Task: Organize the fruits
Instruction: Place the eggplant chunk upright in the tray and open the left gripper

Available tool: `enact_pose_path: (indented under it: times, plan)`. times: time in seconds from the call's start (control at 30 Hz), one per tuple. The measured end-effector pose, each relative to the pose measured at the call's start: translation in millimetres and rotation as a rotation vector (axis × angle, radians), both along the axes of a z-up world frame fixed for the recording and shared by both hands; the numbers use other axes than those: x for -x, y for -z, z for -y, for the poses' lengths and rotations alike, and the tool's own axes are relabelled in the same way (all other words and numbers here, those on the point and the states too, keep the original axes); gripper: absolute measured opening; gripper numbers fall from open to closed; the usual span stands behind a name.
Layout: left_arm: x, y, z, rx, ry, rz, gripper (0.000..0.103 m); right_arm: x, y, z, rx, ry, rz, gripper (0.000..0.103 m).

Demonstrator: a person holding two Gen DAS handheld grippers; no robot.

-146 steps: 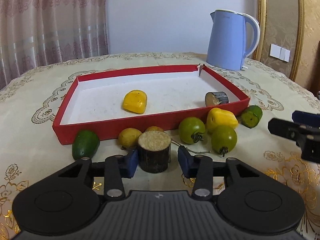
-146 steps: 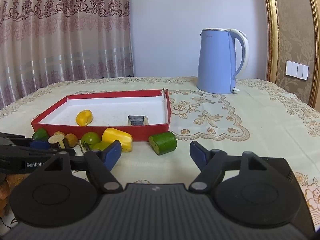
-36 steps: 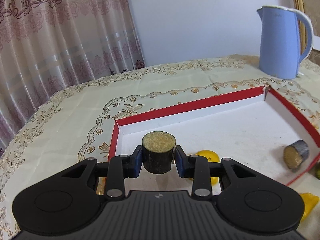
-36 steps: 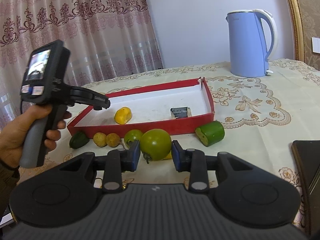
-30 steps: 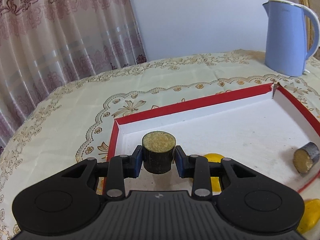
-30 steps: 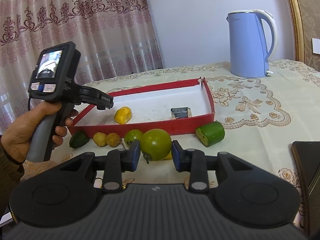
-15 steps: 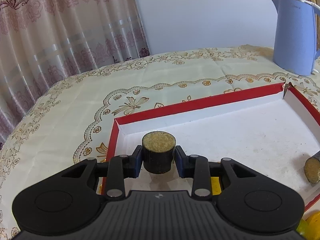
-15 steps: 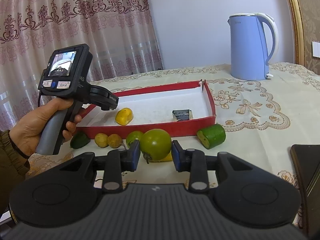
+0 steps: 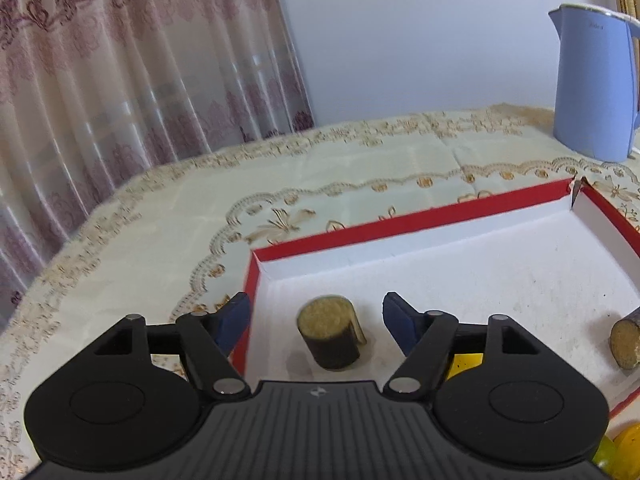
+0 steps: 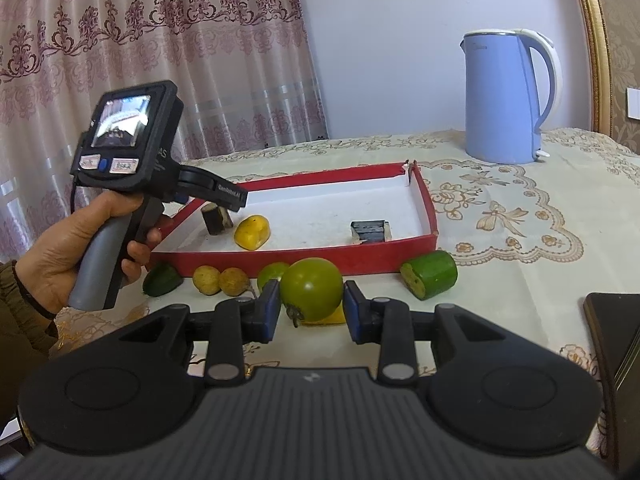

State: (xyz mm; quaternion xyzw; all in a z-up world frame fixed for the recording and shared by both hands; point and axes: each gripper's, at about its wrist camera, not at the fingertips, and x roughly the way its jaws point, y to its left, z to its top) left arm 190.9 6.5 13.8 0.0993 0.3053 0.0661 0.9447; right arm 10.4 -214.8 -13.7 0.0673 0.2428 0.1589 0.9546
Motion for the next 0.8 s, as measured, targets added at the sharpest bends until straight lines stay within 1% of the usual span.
enact_pose_path:
  times: [0.17,0.3,0.47,0.6,0.8]
  plan:
    - [18.1,-6.8,-4.0,0.025,-0.008,0.009,0.074,-0.7,0.0,-4.7,0.007,-0.003,0.003,0.032]
    - [34.8,-6.4,-5.5,0.039,-0.018,0.010,0.081,-3.0,-2.0,-8.4,0.012,-0.008,0.007,0.032]
    - [54.0,-6.6,-8.2,0.057,-0.025,0.010,0.082,-7.6,-9.8,-13.2,0.026,-0.013,0.027,0.032]
    - [66.1,-6.0,-12.3,0.070,-0.030,0.008,0.087,-16.0,-15.8,-14.2,0.031,-0.011,0.040,0.032]
    - [81.6,-2.4,-20.9,0.085,-0.050,0.002,0.087,-31.8,-28.5,-14.9,0.041,-0.003,0.063,0.032]
